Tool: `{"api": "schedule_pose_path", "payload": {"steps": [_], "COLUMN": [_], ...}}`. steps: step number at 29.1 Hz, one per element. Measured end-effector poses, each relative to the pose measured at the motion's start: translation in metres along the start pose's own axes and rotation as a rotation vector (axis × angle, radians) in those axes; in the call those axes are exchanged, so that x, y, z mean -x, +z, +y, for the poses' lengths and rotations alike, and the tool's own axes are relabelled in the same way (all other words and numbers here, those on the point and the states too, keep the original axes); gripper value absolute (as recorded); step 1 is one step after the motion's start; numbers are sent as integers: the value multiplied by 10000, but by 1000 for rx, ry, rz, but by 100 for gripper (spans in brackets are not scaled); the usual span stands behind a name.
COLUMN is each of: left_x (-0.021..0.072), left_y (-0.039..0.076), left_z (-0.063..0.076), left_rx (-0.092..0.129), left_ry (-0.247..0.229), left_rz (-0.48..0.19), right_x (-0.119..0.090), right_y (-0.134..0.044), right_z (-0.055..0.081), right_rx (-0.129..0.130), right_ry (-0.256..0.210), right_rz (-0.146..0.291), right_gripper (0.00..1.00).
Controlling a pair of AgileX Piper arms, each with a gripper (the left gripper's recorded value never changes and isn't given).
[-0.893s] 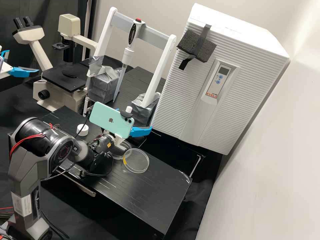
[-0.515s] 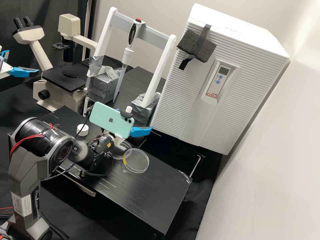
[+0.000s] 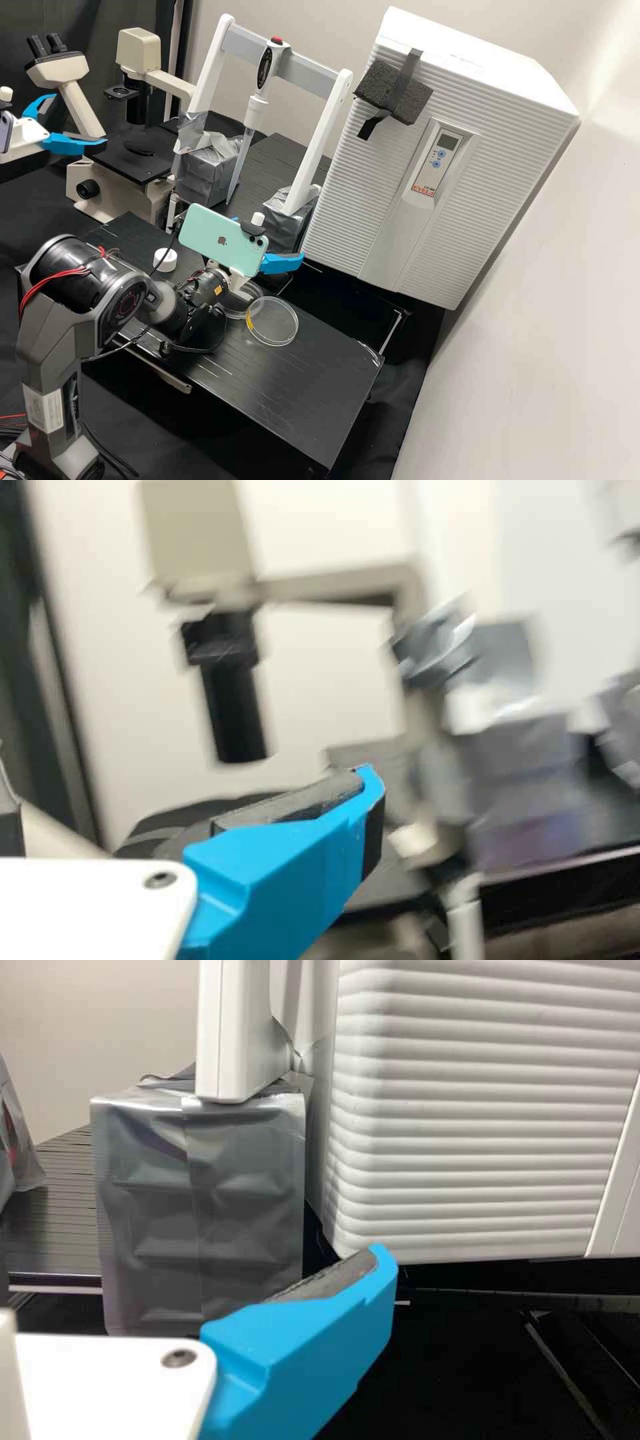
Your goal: Use the pipette
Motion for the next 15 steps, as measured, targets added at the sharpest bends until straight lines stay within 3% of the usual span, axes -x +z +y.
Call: {"api": "schedule_pose_path", "payload": {"steps": [6, 15], "left_x": [55, 139], "left_y": [221, 365], "left_z": [196, 376], "left_rx": [47, 61], "left_ry": [54, 124], "left_rz": [-114, -202], "right_x": [0, 30], "right_y": [0, -29], "right_z": [0, 31], "right_rx": [0, -7], "right_ry": [0, 0], "right_rz": [0, 8], "right_gripper": [100, 100]}}
